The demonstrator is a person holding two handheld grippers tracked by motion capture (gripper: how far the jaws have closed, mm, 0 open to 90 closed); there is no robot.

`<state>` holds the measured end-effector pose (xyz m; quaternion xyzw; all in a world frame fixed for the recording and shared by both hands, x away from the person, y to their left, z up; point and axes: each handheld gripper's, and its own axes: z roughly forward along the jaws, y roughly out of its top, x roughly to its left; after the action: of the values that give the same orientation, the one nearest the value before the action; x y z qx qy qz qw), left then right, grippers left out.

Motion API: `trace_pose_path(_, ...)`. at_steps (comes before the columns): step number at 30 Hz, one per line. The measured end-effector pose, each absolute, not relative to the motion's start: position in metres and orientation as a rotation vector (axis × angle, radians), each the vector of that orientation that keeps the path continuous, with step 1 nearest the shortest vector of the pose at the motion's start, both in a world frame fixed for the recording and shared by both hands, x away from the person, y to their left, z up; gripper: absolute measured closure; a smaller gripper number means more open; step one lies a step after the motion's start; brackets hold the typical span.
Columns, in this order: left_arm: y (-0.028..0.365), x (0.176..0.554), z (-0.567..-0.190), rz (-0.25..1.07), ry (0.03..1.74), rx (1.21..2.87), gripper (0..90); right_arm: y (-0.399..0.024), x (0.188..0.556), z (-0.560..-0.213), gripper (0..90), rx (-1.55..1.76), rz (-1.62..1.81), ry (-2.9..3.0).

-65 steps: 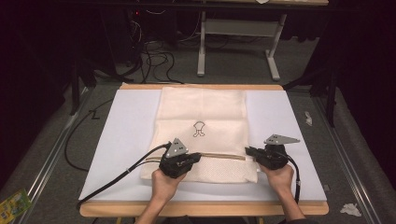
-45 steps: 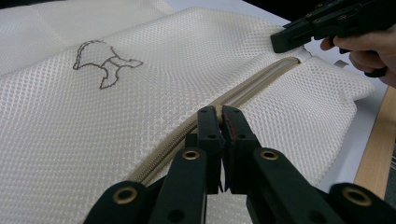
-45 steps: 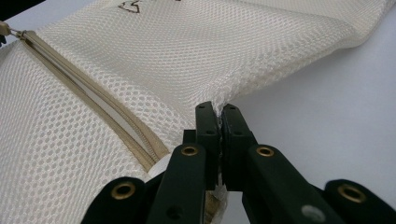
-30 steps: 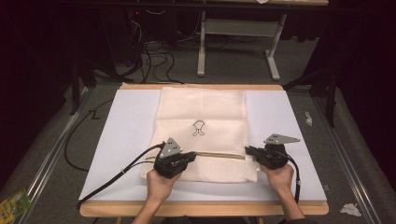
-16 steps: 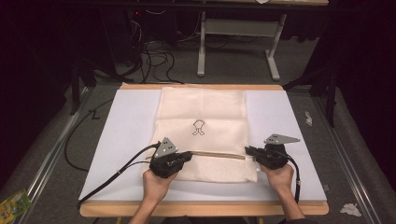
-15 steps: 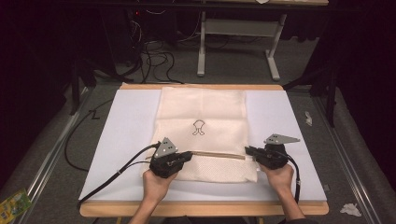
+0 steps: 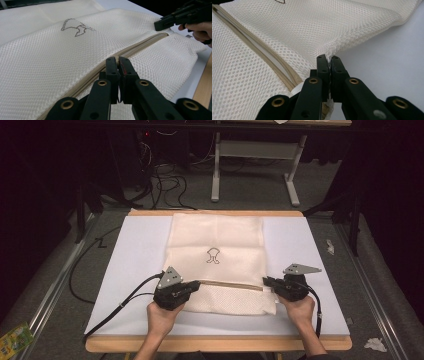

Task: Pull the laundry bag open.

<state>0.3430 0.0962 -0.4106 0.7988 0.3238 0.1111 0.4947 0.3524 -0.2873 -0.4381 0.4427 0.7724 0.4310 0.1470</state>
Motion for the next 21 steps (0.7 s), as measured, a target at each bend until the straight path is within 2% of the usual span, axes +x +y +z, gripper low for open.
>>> trace_pose_path(21, 0.114, 0.343, -0.409, 0.286, 0.819, 1.897, 87.2, -0.290, 0.352, -0.437, 88.9, 1.280, 1.237, 2.216)
